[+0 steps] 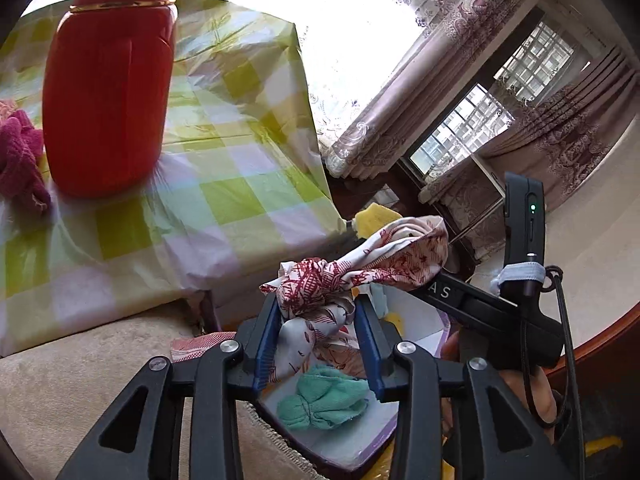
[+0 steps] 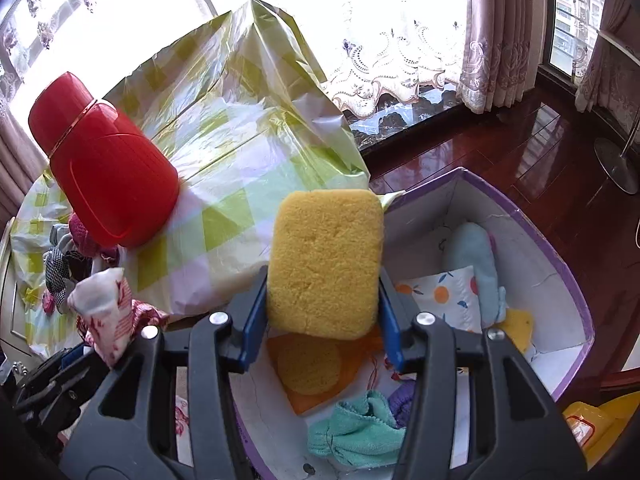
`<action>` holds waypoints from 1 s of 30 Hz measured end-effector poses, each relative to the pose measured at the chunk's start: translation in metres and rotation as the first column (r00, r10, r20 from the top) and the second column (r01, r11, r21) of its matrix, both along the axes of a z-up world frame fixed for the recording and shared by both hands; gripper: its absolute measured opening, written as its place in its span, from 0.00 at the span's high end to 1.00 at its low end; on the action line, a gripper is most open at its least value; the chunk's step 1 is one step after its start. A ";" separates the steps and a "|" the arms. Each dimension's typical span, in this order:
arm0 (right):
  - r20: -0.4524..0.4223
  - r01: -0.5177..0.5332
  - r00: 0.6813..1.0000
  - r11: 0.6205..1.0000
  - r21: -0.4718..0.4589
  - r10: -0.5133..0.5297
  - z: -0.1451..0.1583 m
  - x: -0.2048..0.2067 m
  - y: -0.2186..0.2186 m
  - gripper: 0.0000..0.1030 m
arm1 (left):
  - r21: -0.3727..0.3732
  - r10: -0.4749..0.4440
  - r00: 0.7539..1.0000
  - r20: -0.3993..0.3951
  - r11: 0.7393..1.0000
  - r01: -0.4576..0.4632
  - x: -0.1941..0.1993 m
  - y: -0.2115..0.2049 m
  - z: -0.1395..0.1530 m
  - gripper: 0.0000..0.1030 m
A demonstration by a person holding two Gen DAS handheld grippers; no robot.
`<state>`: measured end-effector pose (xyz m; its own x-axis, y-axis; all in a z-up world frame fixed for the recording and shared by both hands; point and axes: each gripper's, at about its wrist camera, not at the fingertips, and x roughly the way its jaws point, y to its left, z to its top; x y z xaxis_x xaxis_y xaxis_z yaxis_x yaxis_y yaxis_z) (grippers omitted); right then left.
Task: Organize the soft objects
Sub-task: 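Carry the cloth and sponge into the white box and open both tools, then move both tools back over the remaining pile on the table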
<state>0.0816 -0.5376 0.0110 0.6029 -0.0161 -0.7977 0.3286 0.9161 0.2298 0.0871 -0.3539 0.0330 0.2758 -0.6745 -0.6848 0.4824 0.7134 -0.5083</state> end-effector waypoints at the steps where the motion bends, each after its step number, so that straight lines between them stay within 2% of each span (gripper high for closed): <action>1: 0.000 0.006 1.000 1.000 0.000 -0.006 0.000 -0.002 -0.002 0.48 | 0.009 -0.025 1.000 -0.016 1.000 0.025 -0.002 -0.007 -0.004 0.51; 2: -0.002 0.009 1.000 1.000 0.000 -0.009 0.001 -0.002 -0.004 0.47 | 0.025 -0.047 0.998 -0.028 0.999 0.048 -0.005 -0.011 -0.007 0.42; 3: -0.005 0.009 1.000 1.000 -0.001 -0.009 0.000 -0.002 -0.005 0.46 | 0.042 -0.055 0.998 -0.033 0.998 0.057 -0.007 -0.014 -0.010 0.38; 5: -0.015 0.012 1.000 1.000 -0.005 -0.012 -0.002 -0.003 -0.007 0.33 | 0.059 -0.057 0.997 -0.046 0.997 0.059 -0.009 -0.014 -0.015 0.38; 6: -0.014 0.012 1.000 1.000 -0.007 -0.012 -0.002 -0.004 -0.007 0.33 | 0.057 -0.052 0.997 -0.053 0.997 0.055 -0.008 -0.013 -0.016 0.38; 11: -0.027 0.010 1.000 1.000 0.004 -0.010 -0.008 -0.005 -0.009 0.32 | 0.046 -0.030 0.998 -0.054 0.998 0.032 -0.006 -0.001 -0.014 0.38; 18: -0.014 0.036 0.999 0.999 0.002 -0.036 -0.002 -0.006 -0.012 0.30 | 0.034 -0.059 0.997 -0.054 0.998 0.061 -0.010 0.000 -0.013 0.38; 30: -0.023 -0.003 1.000 1.000 0.000 0.003 -0.001 0.000 0.004 0.29 | 0.045 0.030 0.999 -0.021 0.999 -0.029 -0.008 0.034 -0.011 0.38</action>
<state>0.0814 -0.5336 0.0096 0.5846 -0.0140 -0.8112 0.3306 0.9172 0.2224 0.0796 -0.3200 0.0222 0.2800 -0.6349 -0.7201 0.4502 0.7493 -0.4857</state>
